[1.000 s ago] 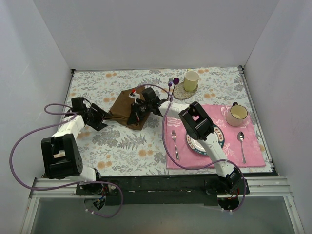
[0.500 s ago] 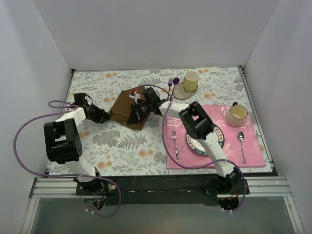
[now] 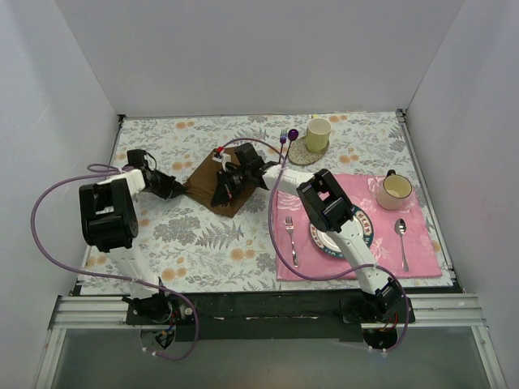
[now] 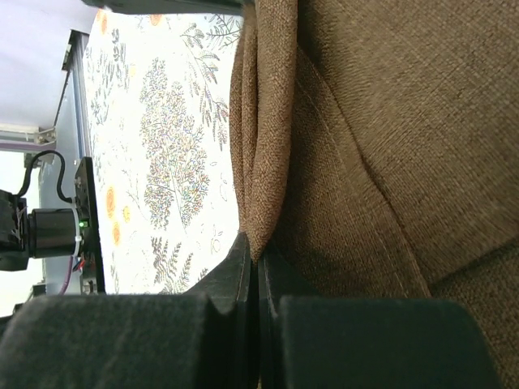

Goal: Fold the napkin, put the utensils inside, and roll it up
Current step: Roll the napkin with the utensil

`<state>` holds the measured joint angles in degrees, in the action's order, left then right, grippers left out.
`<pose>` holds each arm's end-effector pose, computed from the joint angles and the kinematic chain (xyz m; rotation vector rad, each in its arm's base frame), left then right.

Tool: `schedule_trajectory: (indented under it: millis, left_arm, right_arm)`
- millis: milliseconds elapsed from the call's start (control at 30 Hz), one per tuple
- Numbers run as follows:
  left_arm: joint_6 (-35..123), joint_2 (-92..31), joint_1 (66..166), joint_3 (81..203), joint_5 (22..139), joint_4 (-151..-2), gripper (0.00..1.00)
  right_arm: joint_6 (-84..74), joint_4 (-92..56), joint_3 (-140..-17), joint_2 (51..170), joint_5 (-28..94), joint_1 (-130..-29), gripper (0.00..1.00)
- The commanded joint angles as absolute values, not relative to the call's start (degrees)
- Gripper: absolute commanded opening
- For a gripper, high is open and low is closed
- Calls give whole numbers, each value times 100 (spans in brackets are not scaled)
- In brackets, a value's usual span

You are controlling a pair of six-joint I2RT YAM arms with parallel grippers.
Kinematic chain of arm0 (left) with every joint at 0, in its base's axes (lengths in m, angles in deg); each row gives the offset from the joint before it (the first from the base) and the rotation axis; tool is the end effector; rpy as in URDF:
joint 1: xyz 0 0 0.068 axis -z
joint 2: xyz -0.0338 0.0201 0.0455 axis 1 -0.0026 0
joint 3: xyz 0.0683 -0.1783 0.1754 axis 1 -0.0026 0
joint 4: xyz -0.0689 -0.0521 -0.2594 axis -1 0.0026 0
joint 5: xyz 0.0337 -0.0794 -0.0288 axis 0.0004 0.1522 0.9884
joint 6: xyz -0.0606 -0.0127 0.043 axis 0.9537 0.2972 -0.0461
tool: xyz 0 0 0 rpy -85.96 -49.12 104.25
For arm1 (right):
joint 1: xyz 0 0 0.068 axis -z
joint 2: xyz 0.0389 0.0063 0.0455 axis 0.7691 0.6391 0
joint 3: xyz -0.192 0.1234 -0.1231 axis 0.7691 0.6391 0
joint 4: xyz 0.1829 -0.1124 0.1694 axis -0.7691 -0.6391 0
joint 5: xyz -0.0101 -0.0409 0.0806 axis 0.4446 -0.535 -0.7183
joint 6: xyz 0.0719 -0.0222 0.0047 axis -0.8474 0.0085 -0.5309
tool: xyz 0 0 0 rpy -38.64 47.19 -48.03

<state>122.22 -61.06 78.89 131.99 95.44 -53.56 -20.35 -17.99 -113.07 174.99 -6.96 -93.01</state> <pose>0.3709 0.0464 0.1008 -2.1602 1.9665 -0.8838 0.3842 0.4186 0.0869 -0.9254 2.2018 1.5003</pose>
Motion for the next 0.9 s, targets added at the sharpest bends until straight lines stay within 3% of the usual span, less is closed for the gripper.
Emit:
schedule_trajectory:
  millis: [0,133,167,233,400,633,867]
  left_arm:
    - [12273,-6293,7913,13373,9529,-5616,4]
    - [12150,-5741,7930,13259,9240,-5563,9]
    - [12123,-5634,7930,13242,9187,-5485,24]
    - [12027,-5380,7922,13189,9116,-5397,41]
    - [11868,-4544,8211,12996,8703,-5107,66]
    - [12765,-4850,9255,12730,9019,-5186,71]
    - [12870,-5431,9460,13127,8712,-5150,68]
  right_arm:
    - [-1892,-2258,-11302,17847,-377,-9246,1]
    - [-1945,-2197,-11276,17848,-386,-9202,1]
    - [-1971,-2135,-11172,17822,-394,-9193,1]
    - [-2181,-1812,-11004,17743,-517,-9176,1]
    - [-2629,-1011,-10381,17523,-631,-9149,1]
    - [-3105,-350,-10019,17399,-588,-9114,1]
    - [-2894,-596,-10133,17470,-614,-9097,1]
